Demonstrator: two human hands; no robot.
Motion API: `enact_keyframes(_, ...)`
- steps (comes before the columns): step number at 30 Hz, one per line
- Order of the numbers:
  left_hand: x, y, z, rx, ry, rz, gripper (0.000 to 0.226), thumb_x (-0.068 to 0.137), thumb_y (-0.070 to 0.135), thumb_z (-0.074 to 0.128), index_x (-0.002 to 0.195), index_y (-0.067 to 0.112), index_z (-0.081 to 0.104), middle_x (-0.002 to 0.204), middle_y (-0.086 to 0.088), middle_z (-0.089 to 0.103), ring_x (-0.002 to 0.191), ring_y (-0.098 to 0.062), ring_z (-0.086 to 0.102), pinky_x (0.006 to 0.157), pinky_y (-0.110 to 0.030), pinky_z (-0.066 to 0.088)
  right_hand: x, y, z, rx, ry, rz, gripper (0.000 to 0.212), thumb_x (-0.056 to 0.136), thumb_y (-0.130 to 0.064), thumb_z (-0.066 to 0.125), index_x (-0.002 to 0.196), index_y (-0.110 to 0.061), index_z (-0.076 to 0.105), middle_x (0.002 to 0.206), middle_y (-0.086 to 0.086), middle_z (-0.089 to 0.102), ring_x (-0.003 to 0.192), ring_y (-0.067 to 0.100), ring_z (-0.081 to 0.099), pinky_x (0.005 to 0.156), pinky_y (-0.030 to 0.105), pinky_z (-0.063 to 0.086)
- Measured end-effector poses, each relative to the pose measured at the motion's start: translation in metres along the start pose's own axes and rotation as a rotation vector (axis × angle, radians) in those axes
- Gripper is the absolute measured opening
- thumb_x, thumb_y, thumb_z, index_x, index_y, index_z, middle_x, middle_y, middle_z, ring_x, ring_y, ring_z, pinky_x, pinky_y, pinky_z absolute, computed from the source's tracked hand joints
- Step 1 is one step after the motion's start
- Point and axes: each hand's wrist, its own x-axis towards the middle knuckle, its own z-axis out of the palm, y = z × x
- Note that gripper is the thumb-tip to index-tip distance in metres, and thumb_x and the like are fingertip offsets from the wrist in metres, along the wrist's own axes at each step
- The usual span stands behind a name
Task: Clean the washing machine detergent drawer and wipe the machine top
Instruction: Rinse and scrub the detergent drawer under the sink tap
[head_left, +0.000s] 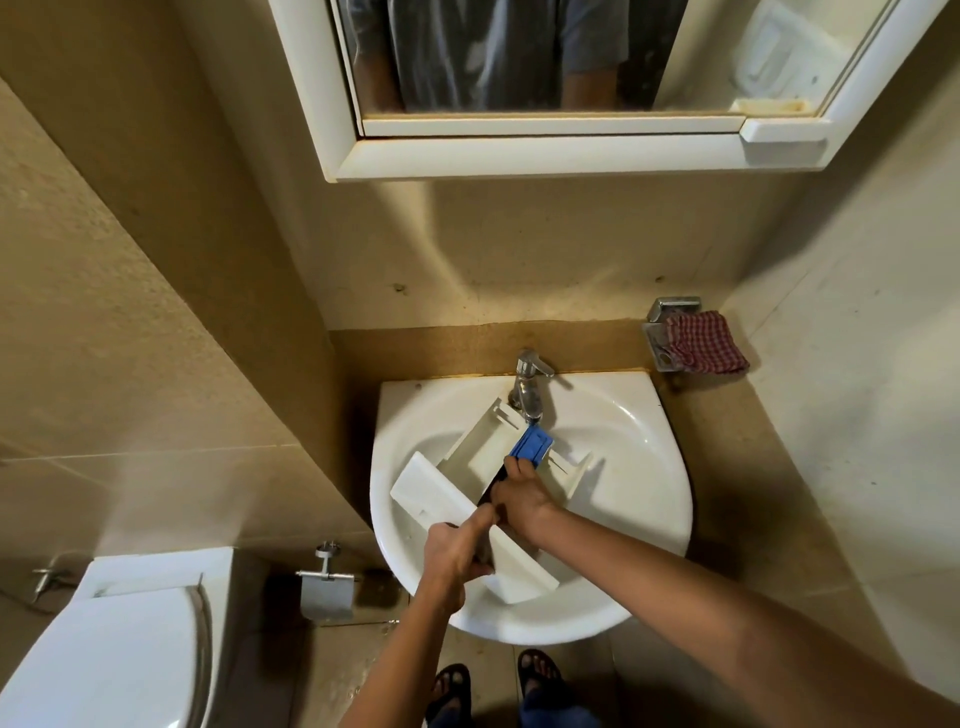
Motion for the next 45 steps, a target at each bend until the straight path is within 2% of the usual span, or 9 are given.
enact_keyframes(13, -0.012, 0.023, 0.003, 0.232, 0.042, 0.087, 0.046, 0.061, 0.033, 0.076, 0.074, -0.01, 0.066, 0.061, -0.013, 0.062, 0.055, -0.024, 0.061, 0.051, -0.032, 0.055, -0.009, 0.005, -0.004, 0.584, -0.076, 0.096, 0.032, 0.094, -0.008, 0.04, 0.123, -0.006, 0.052, 0.145, 0.013, 0.021, 0.131, 0.033, 0.023, 0.102, 0.032, 0.028)
enact_keyframes(21, -0.017, 0.045, -0.011, 0.493, 0.131, 0.128, 0.048, 0.066, 0.046, 0.079, 0.07, 0.001, 0.062, 0.069, -0.007, 0.063, 0.062, -0.024, 0.064, 0.049, -0.029, 0.053, -0.001, 0.012, 0.031, 0.76, 0.011, -0.104, 0.019, 0.079, -0.023, 0.064, 0.095, -0.012, 0.064, 0.106, 0.019, 0.058, 0.108, 0.038, 0.048, 0.094, 0.034, 0.03)
enact_keyframes(23, -0.019, 0.047, -0.008, 0.551, 0.143, 0.134, 0.051, 0.063, 0.049, 0.08, 0.073, 0.003, 0.063, 0.069, -0.005, 0.062, 0.061, -0.02, 0.063, 0.045, -0.025, 0.049, 0.002, 0.009, 0.038, 0.869, 0.114, 0.034, 0.043, 0.086, -0.012, 0.059, 0.126, 0.001, 0.053, 0.136, 0.024, 0.047, 0.128, 0.035, 0.042, 0.103, 0.024, 0.022)
enact_keyframes(25, -0.024, 0.049, -0.002, 0.6, 0.19, 0.141, 0.06, 0.055, 0.055, 0.08, 0.079, 0.003, 0.062, 0.067, -0.002, 0.06, 0.058, -0.017, 0.06, 0.043, -0.023, 0.046, 0.002, 0.0, 0.025, 1.162, 0.012, 0.112, 0.042, 0.095, -0.016, 0.051, 0.13, 0.006, 0.044, 0.137, 0.025, 0.044, 0.124, 0.031, 0.046, 0.102, 0.026, 0.03)
enact_keyframes(27, -0.024, 0.048, 0.001, 0.66, 0.244, 0.159, 0.085, 0.039, 0.068, 0.073, 0.089, 0.001, 0.061, 0.071, -0.002, 0.059, 0.06, -0.016, 0.06, 0.042, -0.021, 0.041, -0.006, -0.007, 0.012, 1.321, -0.12, 0.131, 0.033, 0.098, -0.027, 0.048, 0.112, 0.001, 0.056, 0.102, 0.02, 0.06, 0.094, 0.032, 0.057, 0.091, 0.037, 0.045)
enact_keyframes(30, -0.016, 0.041, -0.004, 0.738, 0.282, 0.177, 0.103, 0.031, 0.075, 0.066, 0.097, -0.003, 0.06, 0.077, -0.002, 0.056, 0.066, -0.018, 0.061, 0.043, -0.023, 0.04, -0.012, -0.009, 0.015, 1.267, -0.288, -0.109, 0.039, 0.097, -0.023, 0.05, 0.133, -0.005, 0.051, 0.114, 0.017, 0.06, 0.111, 0.032, 0.055, 0.105, 0.045, 0.041)
enact_keyframes(35, -0.014, 0.049, -0.017, 0.749, 0.234, 0.183, 0.063, 0.059, 0.065, 0.075, 0.074, 0.005, 0.065, 0.071, -0.004, 0.062, 0.062, -0.021, 0.064, 0.058, -0.032, 0.057, -0.001, -0.021, 0.044, 1.47, 0.099, -0.178, 0.048, 0.084, -0.045, 0.064, 0.118, -0.013, 0.056, 0.103, 0.011, 0.061, 0.096, 0.026, 0.06, 0.09, 0.04, 0.051)
enact_keyframes(40, -0.015, 0.048, -0.019, 0.807, 0.201, 0.186, 0.056, 0.068, 0.067, 0.067, 0.053, 0.014, 0.052, 0.061, -0.003, 0.062, 0.057, -0.023, 0.068, 0.051, -0.022, 0.046, -0.017, 0.022, 0.032, 1.295, 0.119, -0.289, 0.026, 0.079, 0.003, 0.057, 0.092, -0.016, 0.068, 0.094, -0.01, 0.066, 0.087, -0.001, 0.058, 0.079, 0.011, 0.043)
enact_keyframes(45, -0.017, 0.055, -0.012, 0.921, 0.297, 0.224, 0.076, 0.054, 0.083, 0.063, 0.079, 0.012, 0.068, 0.08, -0.003, 0.057, 0.061, -0.019, 0.055, 0.043, -0.024, 0.031, -0.001, 0.064, 0.057, 1.54, 0.363, 0.211, 0.024, 0.076, 0.008, 0.061, 0.087, -0.01, 0.073, 0.086, 0.002, 0.071, 0.084, 0.015, 0.066, 0.077, 0.024, 0.052)
